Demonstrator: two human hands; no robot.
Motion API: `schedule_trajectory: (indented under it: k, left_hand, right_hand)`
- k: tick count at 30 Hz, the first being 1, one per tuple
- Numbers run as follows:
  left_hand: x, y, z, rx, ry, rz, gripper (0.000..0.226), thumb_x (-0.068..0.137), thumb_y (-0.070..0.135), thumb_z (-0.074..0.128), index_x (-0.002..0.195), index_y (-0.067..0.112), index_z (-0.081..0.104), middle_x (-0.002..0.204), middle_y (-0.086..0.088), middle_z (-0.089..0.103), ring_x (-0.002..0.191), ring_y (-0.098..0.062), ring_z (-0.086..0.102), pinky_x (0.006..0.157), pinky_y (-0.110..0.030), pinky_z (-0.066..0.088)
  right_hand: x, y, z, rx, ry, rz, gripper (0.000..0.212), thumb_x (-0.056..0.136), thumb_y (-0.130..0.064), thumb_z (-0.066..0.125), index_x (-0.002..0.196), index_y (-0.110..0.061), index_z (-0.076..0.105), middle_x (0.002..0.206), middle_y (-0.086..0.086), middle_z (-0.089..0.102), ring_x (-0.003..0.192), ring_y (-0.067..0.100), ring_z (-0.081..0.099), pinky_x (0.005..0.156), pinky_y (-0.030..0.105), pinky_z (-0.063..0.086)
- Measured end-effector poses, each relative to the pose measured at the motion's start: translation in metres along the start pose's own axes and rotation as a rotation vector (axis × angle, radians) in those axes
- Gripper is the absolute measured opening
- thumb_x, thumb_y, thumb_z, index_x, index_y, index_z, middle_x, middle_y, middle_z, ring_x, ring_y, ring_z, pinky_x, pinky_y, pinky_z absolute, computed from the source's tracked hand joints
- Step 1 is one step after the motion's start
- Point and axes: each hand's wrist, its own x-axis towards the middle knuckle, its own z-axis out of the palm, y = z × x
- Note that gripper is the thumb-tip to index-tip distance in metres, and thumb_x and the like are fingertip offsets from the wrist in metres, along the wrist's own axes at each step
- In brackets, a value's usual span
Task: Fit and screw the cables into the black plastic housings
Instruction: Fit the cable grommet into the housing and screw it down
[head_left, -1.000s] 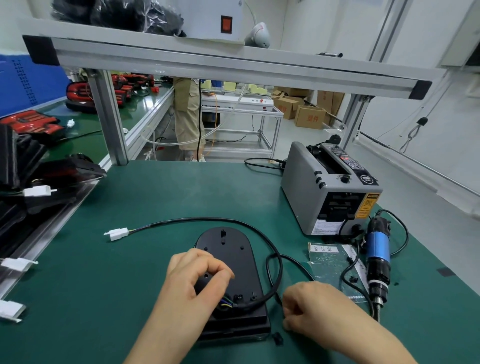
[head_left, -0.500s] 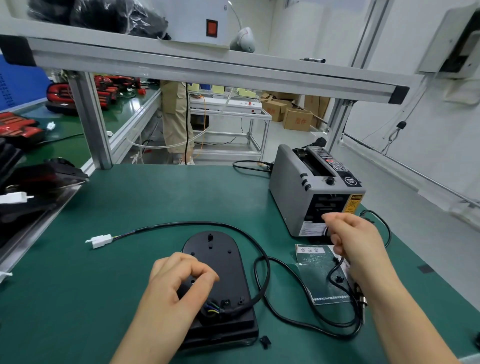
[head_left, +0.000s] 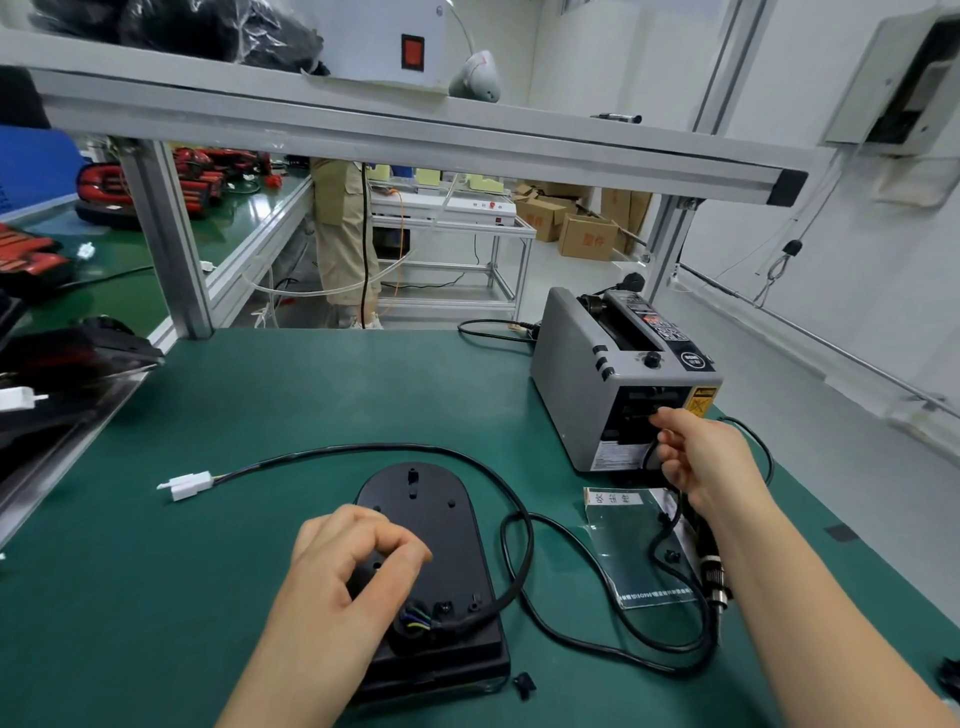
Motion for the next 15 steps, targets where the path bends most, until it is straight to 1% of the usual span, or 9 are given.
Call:
schedule_trajectory:
  k: [7,12,13,14,15]
  left_hand:
    - [0.000,-0.001,0.003,-0.018,-0.019,-0.001,0.022,0.083,0.015,0.065,0.071,0.032,0.068,0.089,0.021,0.058,0.096,0.005,0.044,0.068,0.003,0.029]
    - [-0.002,-0.002,0.003,-0.014,-0.028,0.006,0.020,0.084,0.017,0.066,0.071,0.032,0.067,0.086,0.019,0.059,0.096,0.004,0.044,0.068,0.002,0.029]
    - [-0.003,-0.002,0.003,-0.025,-0.021,0.010,0.017,0.085,0.021,0.067,0.071,0.032,0.067,0.086,0.018,0.059,0.097,0.003,0.045,0.068,0.002,0.029]
    - [-0.003,-0.001,0.003,-0.034,-0.018,0.007,0.013,0.084,0.030,0.067,0.071,0.032,0.067,0.086,0.018,0.059,0.097,0.003,0.045,0.069,0.002,0.029]
    - [-0.003,0.000,0.002,-0.036,-0.015,0.004,0.010,0.078,0.040,0.064,0.071,0.033,0.067,0.086,0.018,0.059,0.097,0.003,0.045,0.069,0.002,0.029]
  right_hand:
    - [0.005,0.001,0.004,-0.009,0.050,-0.060,0.015,0.085,-0.021,0.067,0.082,-0.006,0.065,0.059,0.000,0.052,0.040,0.005,0.047,0.033,0.013,0.036]
    - [0.005,0.004,0.008,-0.012,0.104,-0.104,0.016,0.083,-0.018,0.068,0.074,-0.009,0.058,0.061,0.002,0.055,0.036,0.003,0.047,0.033,0.013,0.035]
    - [0.005,0.004,0.009,-0.013,0.110,-0.112,0.016,0.084,-0.017,0.067,0.074,-0.009,0.057,0.062,0.002,0.055,0.036,0.003,0.047,0.033,0.013,0.035]
    - [0.004,0.004,0.010,-0.015,0.116,-0.119,0.016,0.084,-0.016,0.066,0.073,-0.009,0.056,0.062,0.002,0.054,0.038,0.004,0.047,0.033,0.013,0.035]
    - [0.004,0.004,0.012,-0.013,0.123,-0.125,0.016,0.084,-0.014,0.065,0.071,-0.010,0.055,0.063,0.003,0.054,0.041,0.006,0.048,0.033,0.013,0.035]
